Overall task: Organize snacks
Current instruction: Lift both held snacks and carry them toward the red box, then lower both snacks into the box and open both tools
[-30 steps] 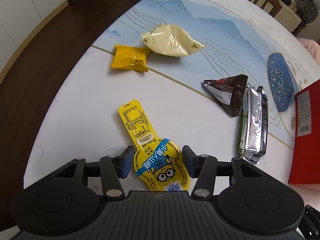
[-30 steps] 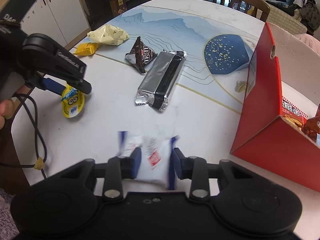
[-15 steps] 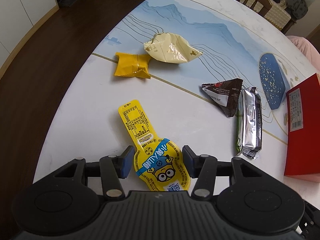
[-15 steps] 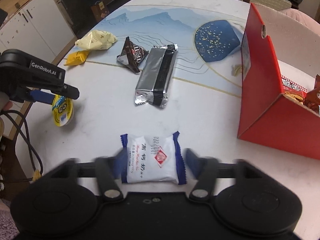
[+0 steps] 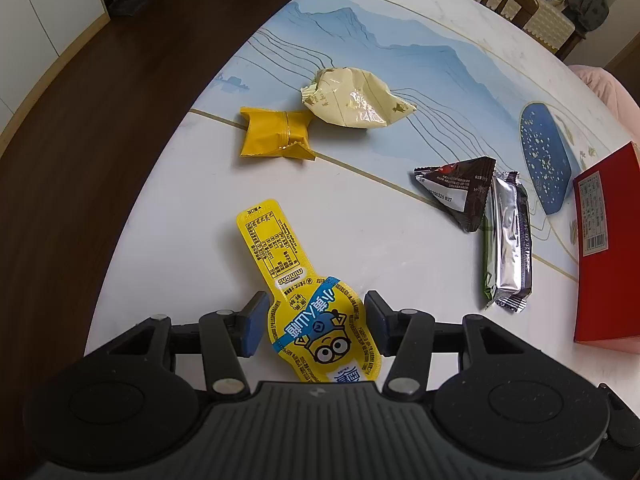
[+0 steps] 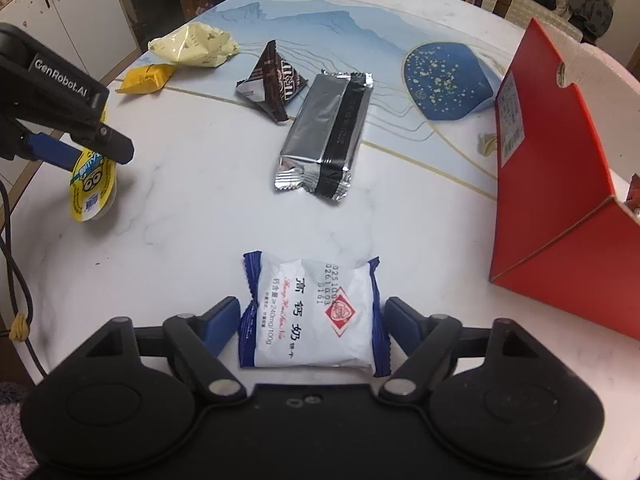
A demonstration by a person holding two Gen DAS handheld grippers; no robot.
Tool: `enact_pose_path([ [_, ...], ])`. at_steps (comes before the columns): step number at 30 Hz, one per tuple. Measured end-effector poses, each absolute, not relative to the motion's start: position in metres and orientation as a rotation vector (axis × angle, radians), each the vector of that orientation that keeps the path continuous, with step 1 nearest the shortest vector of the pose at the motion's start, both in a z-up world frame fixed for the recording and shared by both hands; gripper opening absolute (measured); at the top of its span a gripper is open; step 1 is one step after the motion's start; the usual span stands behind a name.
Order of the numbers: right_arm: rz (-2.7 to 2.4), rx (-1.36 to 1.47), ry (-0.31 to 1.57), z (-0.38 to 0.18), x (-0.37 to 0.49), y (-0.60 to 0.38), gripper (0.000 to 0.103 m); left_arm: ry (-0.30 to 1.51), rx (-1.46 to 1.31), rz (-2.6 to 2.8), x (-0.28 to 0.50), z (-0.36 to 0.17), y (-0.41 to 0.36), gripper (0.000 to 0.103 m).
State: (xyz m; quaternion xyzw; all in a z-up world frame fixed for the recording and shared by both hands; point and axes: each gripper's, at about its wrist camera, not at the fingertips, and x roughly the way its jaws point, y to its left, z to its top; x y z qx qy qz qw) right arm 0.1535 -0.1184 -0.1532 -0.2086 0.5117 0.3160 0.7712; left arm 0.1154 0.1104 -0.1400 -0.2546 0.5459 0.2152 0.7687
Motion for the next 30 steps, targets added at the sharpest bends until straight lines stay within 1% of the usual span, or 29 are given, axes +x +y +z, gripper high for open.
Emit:
enact_pose_path([
  [4,0.697,-0.458,1.090,-0.150,0.153,-0.119,0.059,1.186,-0.553,0.462,0.115,-0.140,0.111,0.051],
  [6,0.693,-0.453,1.092,-0.150,0.154,-0.120,0.057,1.184,-0.551,0.459,0.115,-0.140,0.110,0.051],
  [11,0.691,-0.436,1.075,-0.139,0.155,-0.129,0.056,1.172,-0.538,0.440,0.116,-0.132,0.105,0.051],
  [18,0.720,-0.373,1.007,-0.089,0.162,-0.156,0.056,1.129,-0.494,0.344,0.125,-0.100,0.080,0.051],
  [24,0.724,-0.312,0.953,-0.046,0.184,-0.189,0.056,1.082,-0.435,0.240,0.144,-0.064,0.043,0.051],
  [30,0.698,-0.262,0.921,-0.026,0.214,-0.224,0.056,1.056,-0.372,0.143,0.172,-0.035,-0.004,0.051],
])
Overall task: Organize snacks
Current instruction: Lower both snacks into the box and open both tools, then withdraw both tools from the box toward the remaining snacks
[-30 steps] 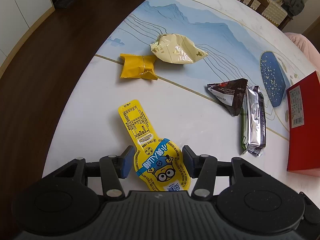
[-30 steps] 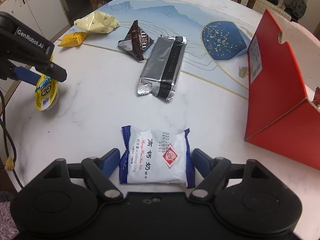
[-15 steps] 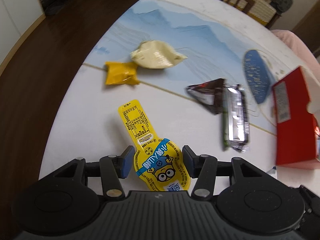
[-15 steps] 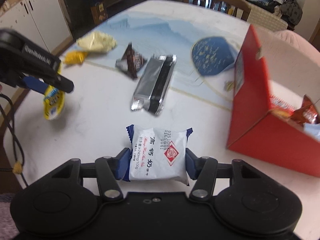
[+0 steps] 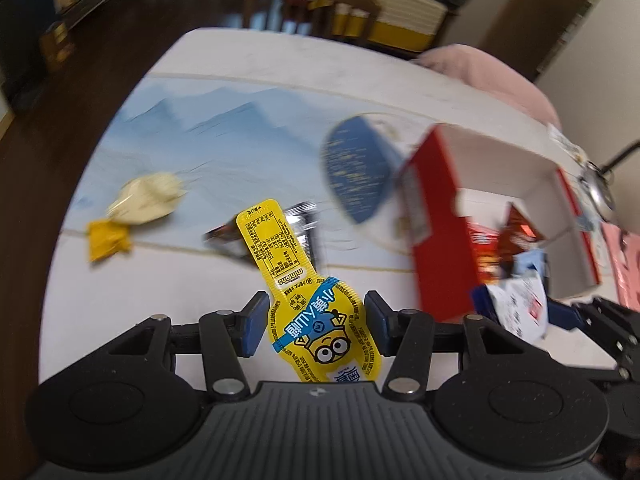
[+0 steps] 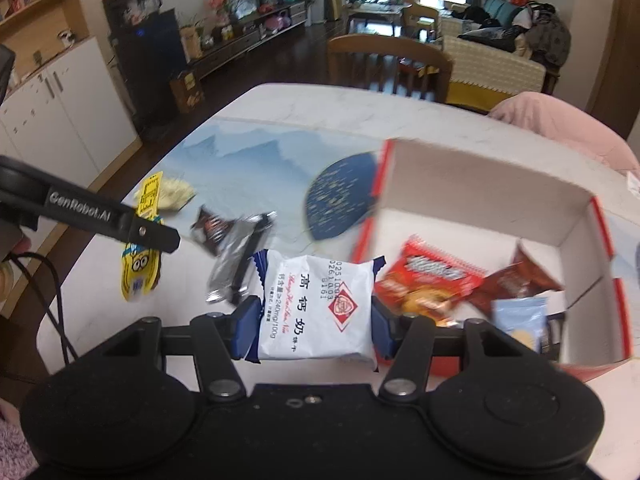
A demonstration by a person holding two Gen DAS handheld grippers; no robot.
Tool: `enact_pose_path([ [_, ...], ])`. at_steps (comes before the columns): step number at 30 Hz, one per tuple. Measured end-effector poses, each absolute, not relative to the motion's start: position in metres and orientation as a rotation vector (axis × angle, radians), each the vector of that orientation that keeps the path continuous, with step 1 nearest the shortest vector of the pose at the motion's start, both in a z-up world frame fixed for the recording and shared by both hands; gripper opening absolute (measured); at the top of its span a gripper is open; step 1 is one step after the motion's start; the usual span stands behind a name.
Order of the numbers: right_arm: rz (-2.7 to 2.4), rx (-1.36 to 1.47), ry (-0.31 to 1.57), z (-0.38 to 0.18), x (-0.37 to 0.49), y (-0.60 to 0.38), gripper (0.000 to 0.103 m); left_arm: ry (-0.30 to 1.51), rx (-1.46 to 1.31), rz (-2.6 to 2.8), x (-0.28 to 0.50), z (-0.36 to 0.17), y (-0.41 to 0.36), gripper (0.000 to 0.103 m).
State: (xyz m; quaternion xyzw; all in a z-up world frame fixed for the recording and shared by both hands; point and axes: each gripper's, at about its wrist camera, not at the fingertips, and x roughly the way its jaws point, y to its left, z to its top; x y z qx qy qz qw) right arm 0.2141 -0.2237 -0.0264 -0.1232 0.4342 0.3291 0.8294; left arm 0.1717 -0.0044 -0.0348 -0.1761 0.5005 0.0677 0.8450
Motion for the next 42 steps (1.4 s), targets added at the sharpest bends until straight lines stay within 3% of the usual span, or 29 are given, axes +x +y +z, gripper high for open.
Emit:
enact_pose_path([
  [15,0.566,-0.255,0.913,-0.038,0.314,-0.322,0.056,1.053,-0.238,-0.020,0.276,-0.008,-0.123,0.051],
  [26,0.536,-0.260,0.982,-0.072,0.353,-0.346,0.057,1.175,-0.088,-0.105,0.343,-0.053,-0.187,0.051],
  [38,0.520,-0.258,1.006,-0.084,0.353,-0.354,0.061,1.275,-0.080,-0.109,0.361,-0.094,-0.197,0.052],
  [40,0.526,-0.259,0.998,-0.081,0.350,-0.355,0.062,1.271,-0.096,-0.108,0.361,-0.092,-0.194,0.054],
  [42,0.530,-0.257,0.993,-0.078,0.349,-0.356,0.064,1.265,-0.119,-0.112,0.360,-0.091,-0.191,0.066],
])
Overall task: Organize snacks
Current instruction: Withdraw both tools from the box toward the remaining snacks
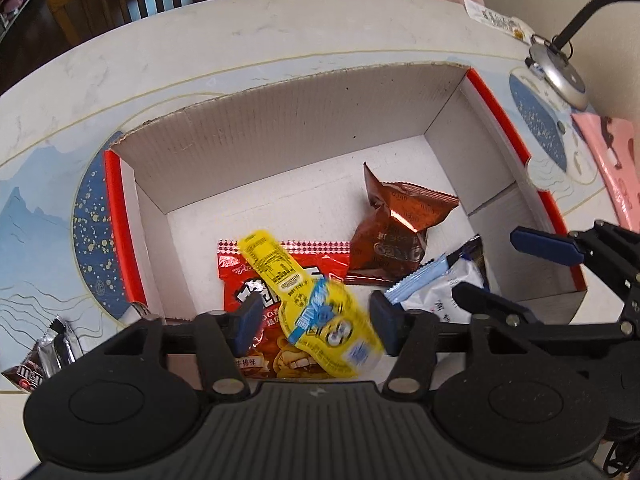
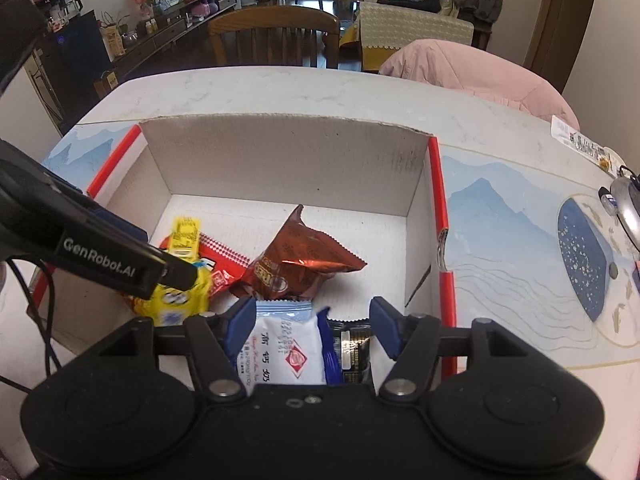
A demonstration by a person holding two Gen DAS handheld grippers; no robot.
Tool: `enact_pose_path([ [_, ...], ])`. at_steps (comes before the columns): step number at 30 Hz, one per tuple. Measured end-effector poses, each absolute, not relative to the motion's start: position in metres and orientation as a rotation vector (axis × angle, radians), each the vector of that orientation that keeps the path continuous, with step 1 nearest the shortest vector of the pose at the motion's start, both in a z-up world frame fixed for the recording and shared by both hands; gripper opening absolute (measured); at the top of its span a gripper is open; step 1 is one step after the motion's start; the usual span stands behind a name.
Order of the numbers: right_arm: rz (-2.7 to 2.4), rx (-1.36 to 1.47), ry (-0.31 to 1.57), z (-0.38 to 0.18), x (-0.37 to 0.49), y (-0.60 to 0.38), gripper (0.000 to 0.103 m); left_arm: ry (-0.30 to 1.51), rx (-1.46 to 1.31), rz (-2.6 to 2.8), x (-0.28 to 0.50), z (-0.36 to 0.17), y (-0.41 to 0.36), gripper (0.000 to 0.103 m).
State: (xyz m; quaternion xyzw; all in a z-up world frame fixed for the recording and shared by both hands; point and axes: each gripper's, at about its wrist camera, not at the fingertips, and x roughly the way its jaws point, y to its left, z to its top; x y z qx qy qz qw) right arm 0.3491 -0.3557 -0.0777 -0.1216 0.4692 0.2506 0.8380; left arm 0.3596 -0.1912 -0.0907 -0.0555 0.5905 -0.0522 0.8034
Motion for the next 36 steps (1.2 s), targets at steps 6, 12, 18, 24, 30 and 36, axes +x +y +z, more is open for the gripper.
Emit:
enact_pose_path([
  [6,0.566,-0.239,0.956,-0.058,0.339,-0.355,0.074,1.224,-0.176,-0.112,0.343,-0.073,-0.180,0.068],
  [12,0.651,-0.233,0.904,-0.032,0.328,-0.340,0.081,1.129,-0.219,-0.088,0.311,-0.038,-0.157,0.068],
  [18,0.785,-0.214,0.872,-0.012,0.318,-0.310,0.085,1.039,-0.296,-0.003,0.267,-0.007,-0.117,0.068],
  [24,0.905,-0.234,0.866,-0.004,0.311,-0.268,0.087,0.978,-0.352,0.115,0.223,0.011,-0.071,0.068],
  [30,1.003,-0.254,0.857,0.000,0.299,-0.222,0.093,0.948,-0.389,0.247,0.183,0.016,-0.028,0.068],
  [36,1.077,-0.308,0.885,-0.013,0.288,-0.180,0.095,0.934,-0.442,0.376,0.147,0.008,0.007,0.074],
])
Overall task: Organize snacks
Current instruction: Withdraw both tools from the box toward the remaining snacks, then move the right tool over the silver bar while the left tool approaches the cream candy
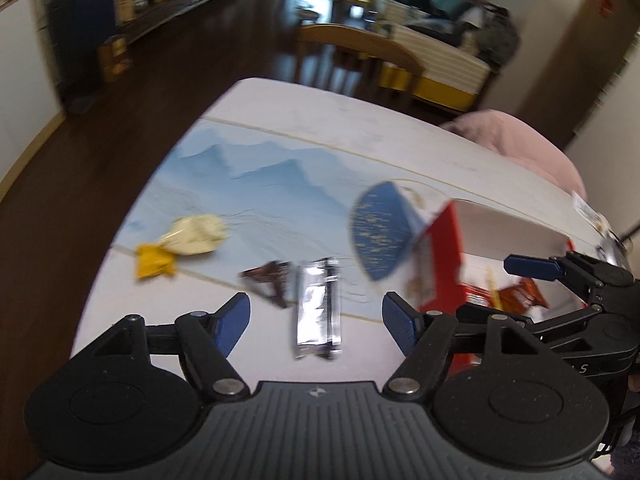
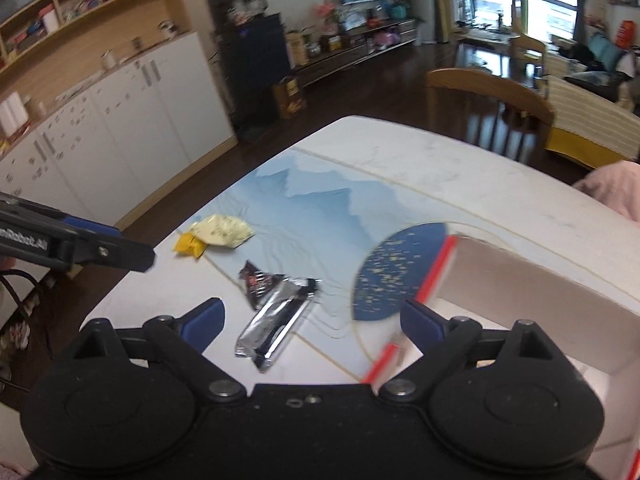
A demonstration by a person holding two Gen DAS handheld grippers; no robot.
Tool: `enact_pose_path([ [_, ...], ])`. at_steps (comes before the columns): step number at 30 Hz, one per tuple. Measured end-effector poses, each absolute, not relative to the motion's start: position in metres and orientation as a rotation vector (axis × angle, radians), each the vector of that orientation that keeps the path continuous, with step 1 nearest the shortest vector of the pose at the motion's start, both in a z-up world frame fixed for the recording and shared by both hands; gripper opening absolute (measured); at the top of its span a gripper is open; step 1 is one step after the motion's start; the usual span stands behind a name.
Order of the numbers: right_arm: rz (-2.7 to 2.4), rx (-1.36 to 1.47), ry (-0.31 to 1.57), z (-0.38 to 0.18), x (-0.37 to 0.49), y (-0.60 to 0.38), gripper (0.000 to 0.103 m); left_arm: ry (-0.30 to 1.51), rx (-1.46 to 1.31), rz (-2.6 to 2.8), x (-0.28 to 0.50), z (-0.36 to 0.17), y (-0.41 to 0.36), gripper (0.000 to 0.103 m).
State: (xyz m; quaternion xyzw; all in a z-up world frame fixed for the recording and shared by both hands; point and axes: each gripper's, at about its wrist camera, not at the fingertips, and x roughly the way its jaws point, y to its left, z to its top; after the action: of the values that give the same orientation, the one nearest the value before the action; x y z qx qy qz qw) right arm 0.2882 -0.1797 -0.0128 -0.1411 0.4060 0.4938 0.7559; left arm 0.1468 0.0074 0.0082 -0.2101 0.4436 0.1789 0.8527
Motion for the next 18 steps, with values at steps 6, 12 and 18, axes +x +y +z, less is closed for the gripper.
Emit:
enact_pose_path([
  [6,1.113,-0.334,0.932,-0.028,0.276,-0.155,0.095,0.892,-0.513,0.496,0.114,0.002,0.037,0.083],
  [12,1.099,-0.362,0.946,-0.035,0.265,-0.139,0.097,0.897,-0.546,0.530,0.099,-0.010,0.062,0.084],
  [18,1.030,-0.391,0.961,-0.045,0.261,-0.120,0.097,0.921,-0.533,0.498,0.104,-0.026,0.095,0.085],
])
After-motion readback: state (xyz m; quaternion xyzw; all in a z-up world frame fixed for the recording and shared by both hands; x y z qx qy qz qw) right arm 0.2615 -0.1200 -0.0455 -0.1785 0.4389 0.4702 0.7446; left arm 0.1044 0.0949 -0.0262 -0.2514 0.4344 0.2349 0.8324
